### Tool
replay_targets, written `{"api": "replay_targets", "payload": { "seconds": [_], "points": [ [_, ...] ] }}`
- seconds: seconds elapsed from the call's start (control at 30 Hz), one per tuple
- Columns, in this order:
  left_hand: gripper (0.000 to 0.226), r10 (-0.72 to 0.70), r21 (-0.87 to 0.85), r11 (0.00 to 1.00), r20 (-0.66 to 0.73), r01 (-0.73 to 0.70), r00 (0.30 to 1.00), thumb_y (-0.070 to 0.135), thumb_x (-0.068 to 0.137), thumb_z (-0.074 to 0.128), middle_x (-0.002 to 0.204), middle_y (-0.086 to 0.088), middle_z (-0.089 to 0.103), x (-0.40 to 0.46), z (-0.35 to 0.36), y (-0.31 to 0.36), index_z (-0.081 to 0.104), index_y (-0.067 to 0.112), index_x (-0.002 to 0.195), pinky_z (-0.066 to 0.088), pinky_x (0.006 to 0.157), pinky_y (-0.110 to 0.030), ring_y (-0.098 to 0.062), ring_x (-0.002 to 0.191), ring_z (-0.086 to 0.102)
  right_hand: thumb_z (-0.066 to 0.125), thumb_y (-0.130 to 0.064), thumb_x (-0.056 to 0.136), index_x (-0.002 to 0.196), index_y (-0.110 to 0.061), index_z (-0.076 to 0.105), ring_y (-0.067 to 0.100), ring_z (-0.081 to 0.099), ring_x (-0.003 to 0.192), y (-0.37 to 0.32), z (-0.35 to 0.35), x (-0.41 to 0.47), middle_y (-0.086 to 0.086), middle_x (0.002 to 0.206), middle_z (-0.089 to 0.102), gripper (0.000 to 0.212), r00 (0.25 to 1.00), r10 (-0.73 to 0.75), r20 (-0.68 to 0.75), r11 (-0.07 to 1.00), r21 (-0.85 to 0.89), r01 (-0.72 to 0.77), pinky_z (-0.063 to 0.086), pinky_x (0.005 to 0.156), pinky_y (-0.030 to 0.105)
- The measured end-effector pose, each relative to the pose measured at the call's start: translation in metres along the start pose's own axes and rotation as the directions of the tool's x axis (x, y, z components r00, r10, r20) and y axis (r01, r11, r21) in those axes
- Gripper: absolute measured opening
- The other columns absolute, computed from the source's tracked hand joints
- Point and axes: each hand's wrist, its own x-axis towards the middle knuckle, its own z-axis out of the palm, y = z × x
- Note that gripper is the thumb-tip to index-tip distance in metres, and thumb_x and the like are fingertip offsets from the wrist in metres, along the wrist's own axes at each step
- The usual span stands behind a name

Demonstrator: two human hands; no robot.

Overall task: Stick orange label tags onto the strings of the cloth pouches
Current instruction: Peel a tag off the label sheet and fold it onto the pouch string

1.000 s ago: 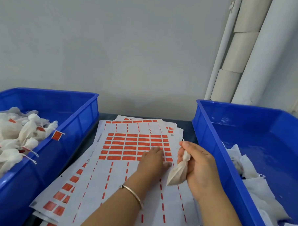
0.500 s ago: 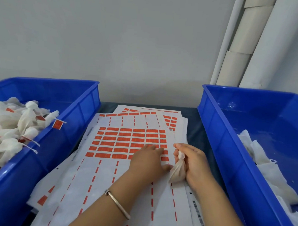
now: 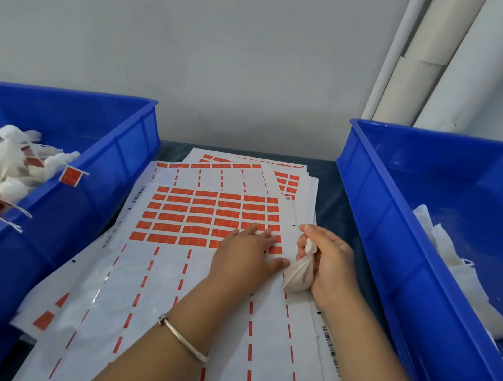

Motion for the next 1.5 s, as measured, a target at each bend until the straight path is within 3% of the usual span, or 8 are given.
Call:
{"api": "replay_targets", "payload": {
  "seconds": [0.5, 0.77, 0.87, 1.0, 1.17, 1.3, 1.4, 1.5],
  "points": [
    [0.036, -0.064, -0.070, 0.996, -0.093, 0.058, 0.994, 0.050, 0.092, 0.041, 0.137, 0.011, 0.050, -0.002, 0.002, 0.004, 0.057, 0.038, 0.123, 0.035, 0.101, -0.033, -0.020, 0.123, 0.046, 0.066, -0.012, 0.086, 0.076, -0.016, 0.070, 0.009, 0.065, 0.051, 0.007, 0.002, 0.001, -0.001, 0.060, 0.068, 0.011, 0.997, -0.070, -0.028, 0.990, -0.126, 0.066, 0.049, 0.046, 0.020],
    [0.035, -0.007, -0.097, 0.995, -0.186, -0.011, 0.982, 0.043, 0.094, 0.040, 0.127, 0.009, 0.059, -0.002, 0.007, 0.002, 0.064, 0.030, 0.116, 0.033, 0.108, -0.033, -0.013, 0.122, 0.049, 0.066, -0.014, 0.086, 0.078, -0.019, 0.071, 0.009, 0.063, 0.052, 0.010, 0.002, 0.003, -0.001, 0.065, 0.070, 0.011, 0.997, -0.080, -0.005, 0.983, -0.164, 0.079, 0.050, 0.048, 0.020],
    [0.030, -0.011, -0.132, 0.991, -0.276, -0.027, 0.961, 0.038, 0.094, 0.044, 0.109, 0.008, 0.068, 0.000, 0.013, 0.004, 0.069, 0.027, 0.105, 0.041, 0.097, -0.023, -0.011, 0.097, 0.060, 0.065, -0.012, 0.086, 0.078, -0.018, 0.070, 0.007, 0.059, 0.047, 0.009, 0.002, 0.002, -0.002, 0.061, 0.068, 0.012, 0.996, -0.090, 0.008, 0.983, -0.159, 0.090, 0.047, 0.044, 0.018],
    [0.023, -0.159, -0.285, 0.957, -0.349, 0.057, 0.923, 0.036, 0.091, 0.051, 0.092, 0.007, 0.067, 0.002, 0.012, 0.004, 0.068, 0.022, 0.095, 0.045, 0.076, -0.017, -0.010, 0.071, 0.055, 0.067, -0.016, 0.085, 0.076, -0.022, 0.070, 0.009, 0.067, 0.058, 0.008, 0.002, 0.002, -0.010, 0.074, 0.073, 0.011, 0.993, -0.120, 0.014, 0.975, -0.188, 0.120, 0.049, 0.048, 0.017],
    [0.011, -0.401, -0.617, 0.773, -0.292, 0.149, 0.868, 0.031, 0.091, 0.054, 0.089, 0.010, 0.061, 0.004, -0.001, -0.001, 0.061, 0.024, 0.087, 0.047, 0.066, -0.015, -0.010, 0.070, 0.057, 0.068, -0.027, 0.083, 0.077, -0.030, 0.073, 0.012, 0.071, 0.083, 0.000, 0.002, -0.004, -0.012, 0.087, 0.074, 0.008, 0.979, -0.187, 0.087, 0.950, -0.239, 0.203, 0.059, 0.070, 0.032],
    [0.017, -0.571, -0.903, 0.415, -0.165, 0.109, 0.804, 0.033, 0.092, 0.052, 0.065, 0.015, 0.061, -0.003, -0.014, -0.002, 0.059, 0.028, 0.077, 0.040, 0.045, -0.008, -0.005, 0.057, 0.061, 0.062, -0.021, 0.088, 0.072, -0.032, 0.073, 0.008, 0.068, 0.069, -0.004, 0.004, -0.012, -0.007, 0.071, 0.070, 0.022, 0.951, -0.222, 0.216, 0.957, -0.135, 0.255, 0.055, 0.064, 0.026],
    [0.017, -0.568, -0.987, 0.156, -0.058, 0.038, 0.821, 0.031, 0.093, 0.051, 0.058, 0.012, 0.062, -0.008, -0.024, -0.002, 0.063, 0.025, 0.082, 0.044, 0.044, -0.011, -0.002, 0.051, 0.060, 0.061, -0.018, 0.084, 0.071, -0.027, 0.073, 0.011, 0.066, 0.064, -0.004, 0.009, -0.017, -0.001, 0.069, 0.069, 0.021, 0.914, -0.193, 0.356, 0.979, 0.008, 0.203, 0.054, 0.065, 0.021],
    [0.020, -0.475, -0.993, 0.116, -0.025, 0.034, 0.880, 0.034, 0.093, 0.049, 0.066, 0.013, 0.066, -0.012, -0.032, 0.003, 0.063, 0.029, 0.079, 0.046, 0.048, -0.012, -0.007, 0.060, 0.064, 0.062, -0.022, 0.084, 0.077, -0.029, 0.073, 0.015, 0.071, 0.076, 0.003, 0.013, -0.019, 0.000, 0.079, 0.073, 0.015, 0.897, -0.183, 0.403, 0.967, -0.092, 0.238, 0.055, 0.071, 0.023]
  ]
}}
